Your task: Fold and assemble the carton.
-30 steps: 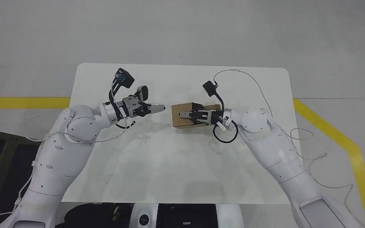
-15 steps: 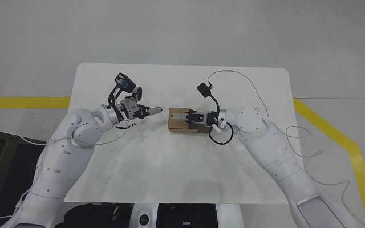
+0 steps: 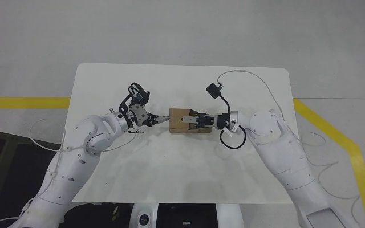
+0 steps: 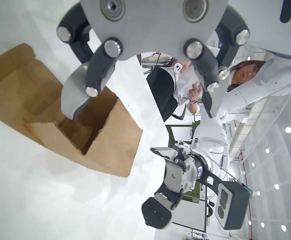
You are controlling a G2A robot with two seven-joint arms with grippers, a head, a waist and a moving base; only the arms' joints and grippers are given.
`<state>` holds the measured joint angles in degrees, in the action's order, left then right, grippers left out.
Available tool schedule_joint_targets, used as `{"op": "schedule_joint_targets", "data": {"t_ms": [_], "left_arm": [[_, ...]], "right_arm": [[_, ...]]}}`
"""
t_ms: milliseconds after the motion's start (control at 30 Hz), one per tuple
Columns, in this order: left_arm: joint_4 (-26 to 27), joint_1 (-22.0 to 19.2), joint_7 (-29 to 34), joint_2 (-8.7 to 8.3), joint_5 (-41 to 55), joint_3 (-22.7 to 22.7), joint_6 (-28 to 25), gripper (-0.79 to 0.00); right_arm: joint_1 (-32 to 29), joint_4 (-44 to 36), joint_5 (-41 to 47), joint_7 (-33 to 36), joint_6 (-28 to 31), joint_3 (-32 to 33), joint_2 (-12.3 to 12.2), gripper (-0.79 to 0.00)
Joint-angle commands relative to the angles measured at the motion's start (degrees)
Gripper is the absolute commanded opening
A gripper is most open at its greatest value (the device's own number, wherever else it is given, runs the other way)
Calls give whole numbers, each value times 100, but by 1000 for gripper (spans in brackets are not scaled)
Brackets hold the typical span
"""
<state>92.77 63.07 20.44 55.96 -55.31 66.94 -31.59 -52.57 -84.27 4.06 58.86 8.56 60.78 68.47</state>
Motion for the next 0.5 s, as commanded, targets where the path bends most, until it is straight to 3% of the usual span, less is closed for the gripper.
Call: {"op": "schedule_joint_targets", "data": {"t_ms": [0,200,467], "left_arm": [[-27,-10,-172,18,-310,-103,-6,0],[-240,-192,-967,99,-1289,-440,90,0],[-595,-556,-1116,171,-1966,-756,-275,0]], "right_arm": [[-122,-223,64,105,-1,157,-46,0],[-375,-726,75,435,-33,502,-167,0],[-469,-957,62,599,8,675,-229,0]]}}
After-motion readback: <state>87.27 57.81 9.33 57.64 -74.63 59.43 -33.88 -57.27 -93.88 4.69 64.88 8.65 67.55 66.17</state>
